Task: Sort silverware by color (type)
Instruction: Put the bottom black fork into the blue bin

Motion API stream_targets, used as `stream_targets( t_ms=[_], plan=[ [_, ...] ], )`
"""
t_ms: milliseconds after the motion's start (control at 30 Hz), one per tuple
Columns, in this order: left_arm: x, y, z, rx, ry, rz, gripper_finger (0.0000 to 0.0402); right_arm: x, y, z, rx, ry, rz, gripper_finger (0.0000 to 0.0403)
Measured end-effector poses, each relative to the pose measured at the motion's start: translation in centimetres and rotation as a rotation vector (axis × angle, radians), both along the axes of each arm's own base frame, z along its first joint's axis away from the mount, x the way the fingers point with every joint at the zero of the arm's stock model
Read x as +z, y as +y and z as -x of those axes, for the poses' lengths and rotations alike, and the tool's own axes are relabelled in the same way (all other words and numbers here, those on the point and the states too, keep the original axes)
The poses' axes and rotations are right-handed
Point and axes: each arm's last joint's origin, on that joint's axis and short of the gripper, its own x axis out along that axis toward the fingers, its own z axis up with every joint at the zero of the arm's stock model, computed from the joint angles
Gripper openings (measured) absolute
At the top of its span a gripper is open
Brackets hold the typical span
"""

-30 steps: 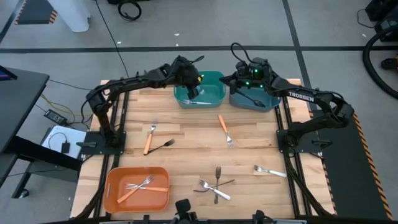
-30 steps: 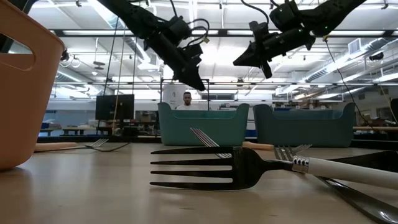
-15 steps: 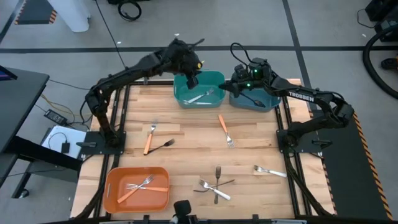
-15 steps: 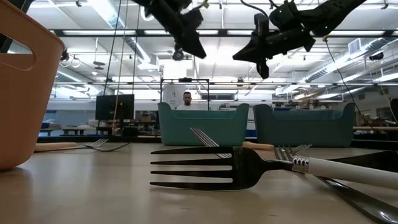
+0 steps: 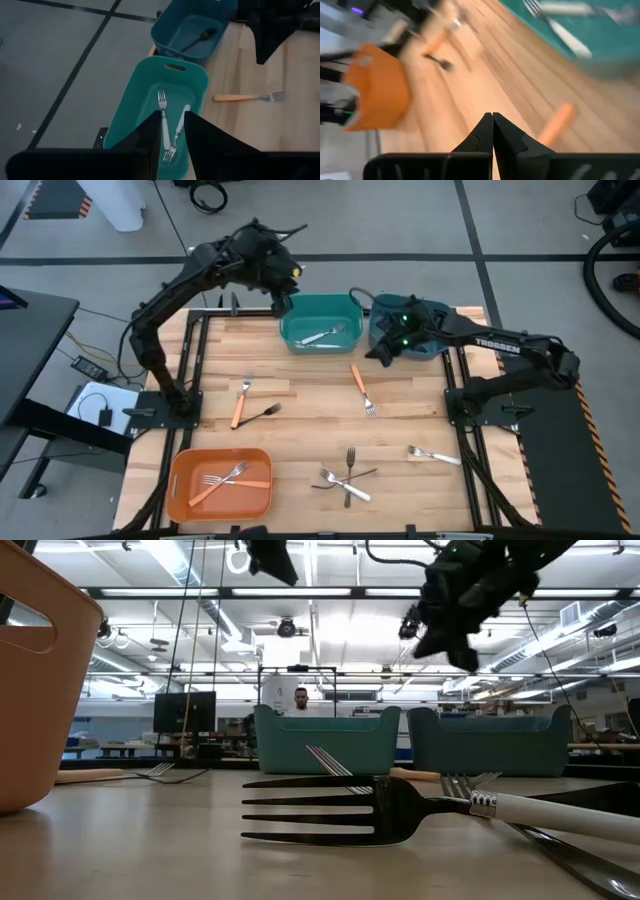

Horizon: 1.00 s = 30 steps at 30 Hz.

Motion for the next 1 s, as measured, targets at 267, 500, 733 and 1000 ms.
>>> stream_targets(
  t_ms=[267, 500, 733, 1000],
  plan=[
    [0.8, -3.0, 2.2, 0.012, 0.059, 0.102, 0.0094, -0.3, 3.3, 1.0, -0.037, 0.178, -0.093, 0.0012],
    [0.2, -6.9, 1.0, -0.09, 0.138, 0.16, 0.0094, -0.3, 5.5, 0.3, -0.034, 0.201, -0.103, 0.001],
    [0.2, -11.0, -0.2, -0.205, 0.14, 0.166, 0.0094, -0.3, 9.4, -0.3, 0.087, 0.217, -0.07, 0.001],
    [0.2, -14.3, -0.8, -0.312, 0.148, 0.132, 0.0094, -0.7, 14.0, -0.6, 0.32, 0.226, 0.006, 0.0012]
  ],
)
